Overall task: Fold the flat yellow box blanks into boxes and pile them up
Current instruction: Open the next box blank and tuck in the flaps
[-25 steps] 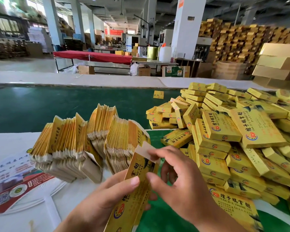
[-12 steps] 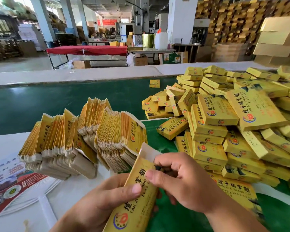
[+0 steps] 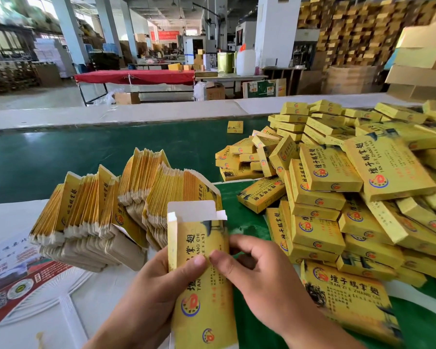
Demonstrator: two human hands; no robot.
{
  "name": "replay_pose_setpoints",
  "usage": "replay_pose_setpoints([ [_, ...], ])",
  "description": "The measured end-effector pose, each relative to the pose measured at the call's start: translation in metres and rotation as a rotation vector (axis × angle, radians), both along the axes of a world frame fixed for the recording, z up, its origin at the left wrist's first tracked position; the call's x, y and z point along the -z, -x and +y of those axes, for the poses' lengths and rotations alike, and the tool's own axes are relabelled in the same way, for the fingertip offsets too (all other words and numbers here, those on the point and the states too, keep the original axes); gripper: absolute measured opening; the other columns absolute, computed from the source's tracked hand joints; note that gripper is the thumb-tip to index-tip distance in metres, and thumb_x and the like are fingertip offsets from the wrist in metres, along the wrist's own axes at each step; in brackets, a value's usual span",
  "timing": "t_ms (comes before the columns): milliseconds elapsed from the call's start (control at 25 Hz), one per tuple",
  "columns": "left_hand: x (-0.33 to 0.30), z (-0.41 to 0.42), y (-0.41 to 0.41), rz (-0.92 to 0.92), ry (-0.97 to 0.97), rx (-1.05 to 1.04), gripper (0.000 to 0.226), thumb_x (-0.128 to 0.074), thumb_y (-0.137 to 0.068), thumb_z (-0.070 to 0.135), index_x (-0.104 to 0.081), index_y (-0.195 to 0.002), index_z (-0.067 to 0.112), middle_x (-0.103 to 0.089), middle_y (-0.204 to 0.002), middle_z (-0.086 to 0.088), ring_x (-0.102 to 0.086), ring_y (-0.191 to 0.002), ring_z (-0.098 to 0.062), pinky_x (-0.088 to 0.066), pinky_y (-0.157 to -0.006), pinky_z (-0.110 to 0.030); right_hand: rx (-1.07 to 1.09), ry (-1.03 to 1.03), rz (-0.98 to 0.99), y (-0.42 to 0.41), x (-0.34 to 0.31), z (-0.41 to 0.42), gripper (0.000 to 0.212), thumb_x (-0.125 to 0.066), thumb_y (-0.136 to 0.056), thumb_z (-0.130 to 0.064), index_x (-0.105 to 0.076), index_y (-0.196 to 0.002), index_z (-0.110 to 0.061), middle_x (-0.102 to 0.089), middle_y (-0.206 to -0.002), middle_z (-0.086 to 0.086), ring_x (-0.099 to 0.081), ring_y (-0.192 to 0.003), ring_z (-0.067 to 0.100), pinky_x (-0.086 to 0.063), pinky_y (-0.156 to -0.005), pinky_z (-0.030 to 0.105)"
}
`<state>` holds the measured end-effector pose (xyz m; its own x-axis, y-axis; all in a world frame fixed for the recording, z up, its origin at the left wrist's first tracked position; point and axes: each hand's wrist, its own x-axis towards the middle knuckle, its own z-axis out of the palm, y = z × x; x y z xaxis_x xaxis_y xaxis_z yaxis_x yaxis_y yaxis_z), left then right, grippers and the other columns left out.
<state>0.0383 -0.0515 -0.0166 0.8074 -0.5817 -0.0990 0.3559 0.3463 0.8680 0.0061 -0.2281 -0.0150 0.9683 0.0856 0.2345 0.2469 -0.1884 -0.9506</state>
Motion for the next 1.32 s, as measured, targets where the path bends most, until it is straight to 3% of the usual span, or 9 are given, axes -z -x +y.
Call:
replay_pose_setpoints([
  [120,0.007,-0.003,0.000,-0.013,-0.107,-0.122,0.065,-0.097,-0.046,0.021,-0.071,-0.101,-0.001,-0.067,-0.103,-0.036,-0.071,-0.083,-0.047,-0.059,-0.068,-0.046,0.023,0.013,-0.005,0.001,-0.001,0.000,0.030,-0.066,-0.086,-0.042,-0.075,-0.086,-0.014,-0.069,-0.066,-0.009,-0.062,-0.060,0.005,-0.050,-0.055,0.017],
  [240,0.009,-0.006,0.001,-0.048,-0.161,-0.191,0.044,-0.092,-0.059,0.021,-0.075,-0.094,0.001,-0.070,-0.099,-0.033,-0.072,-0.082,-0.045,-0.059,-0.066,-0.044,0.058,0.052,-0.009,0.001,-0.001,0.000,0.048,-0.061,-0.086,-0.047,-0.065,-0.069,-0.001,-0.046,-0.047,-0.010,-0.039,-0.045,0.004,-0.032,-0.045,0.016],
  [320,0.009,-0.007,0.003,-0.136,-0.265,-0.262,0.033,-0.085,-0.066,0.035,-0.077,-0.085,0.009,-0.074,-0.090,-0.027,-0.074,-0.075,-0.039,-0.059,-0.058,-0.036,0.041,0.042,-0.006,-0.001,-0.001,0.000,0.052,-0.058,-0.085,-0.049,-0.065,-0.072,0.001,-0.053,-0.051,0.000,-0.044,-0.049,0.013,-0.035,-0.048,0.025],
  [440,0.008,-0.007,0.004,-0.271,-0.384,-0.453,0.042,-0.059,-0.069,0.057,-0.074,-0.074,0.018,-0.075,-0.073,-0.017,-0.073,-0.060,-0.028,-0.055,-0.046,-0.030,-0.014,0.054,0.011,-0.001,-0.001,0.003,0.053,-0.056,-0.086,-0.050,-0.068,-0.081,0.002,-0.068,-0.074,0.021,-0.058,-0.065,0.038,-0.043,-0.054,0.043],
  [520,0.008,-0.008,0.004,-0.331,-0.439,-0.560,0.043,-0.055,-0.070,0.061,-0.073,-0.076,0.022,-0.076,-0.071,-0.012,-0.073,-0.061,-0.027,-0.058,-0.054,-0.039,-0.009,0.062,-0.010,0.002,-0.001,0.005,0.050,-0.056,-0.087,-0.049,-0.065,-0.073,-0.002,-0.065,-0.063,0.010,-0.054,-0.056,0.033,-0.038,-0.050,0.041],
  [600,0.010,-0.011,0.006,-0.361,-0.481,-0.606,0.043,-0.055,-0.073,0.063,-0.073,-0.079,0.025,-0.076,-0.072,-0.009,-0.074,-0.067,-0.030,-0.059,-0.066,-0.051,0.069,0.061,-0.077,0.003,0.000,0.008,0.049,-0.054,-0.090,-0.050,-0.051,-0.059,-0.012,-0.043,-0.047,-0.008,-0.036,-0.045,0.010,-0.026,-0.044,0.026],
  [920,0.006,-0.025,0.016,-0.419,-0.541,-0.625,0.053,-0.040,-0.082,0.071,-0.071,-0.078,0.027,-0.075,-0.066,-0.001,-0.072,-0.060,-0.019,-0.057,-0.062,-0.049,0.257,0.079,-0.179,-0.002,-0.001,0.010,0.040,-0.043,-0.093,-0.045,-0.042,-0.056,-0.028,-0.033,-0.046,-0.008,-0.029,-0.044,0.004,-0.022,-0.043,0.019],
  [1160,0.006,-0.022,0.015,-0.456,-0.571,-0.624,0.047,-0.041,-0.073,0.066,-0.068,-0.077,0.027,-0.074,-0.063,0.001,-0.070,-0.056,-0.019,-0.056,-0.055,-0.043,0.213,0.048,-0.166,-0.005,0.002,0.008,0.047,-0.044,-0.091,-0.049,-0.051,-0.062,-0.012,-0.045,-0.049,0.006,-0.039,-0.045,0.025,-0.031,-0.043,0.040],
  [1320,0.007,-0.025,0.017,-0.431,-0.520,-0.533,0.034,-0.054,-0.068,0.062,-0.069,-0.085,0.037,-0.077,-0.070,0.003,-0.074,-0.062,-0.015,-0.056,-0.054,-0.033,0.245,0.037,-0.191,-0.004,0.003,0.008,0.043,-0.044,-0.089,-0.049,-0.051,-0.062,-0.018,-0.043,-0.046,-0.004,-0.037,-0.043,0.006,-0.029,-0.041,0.024],
])
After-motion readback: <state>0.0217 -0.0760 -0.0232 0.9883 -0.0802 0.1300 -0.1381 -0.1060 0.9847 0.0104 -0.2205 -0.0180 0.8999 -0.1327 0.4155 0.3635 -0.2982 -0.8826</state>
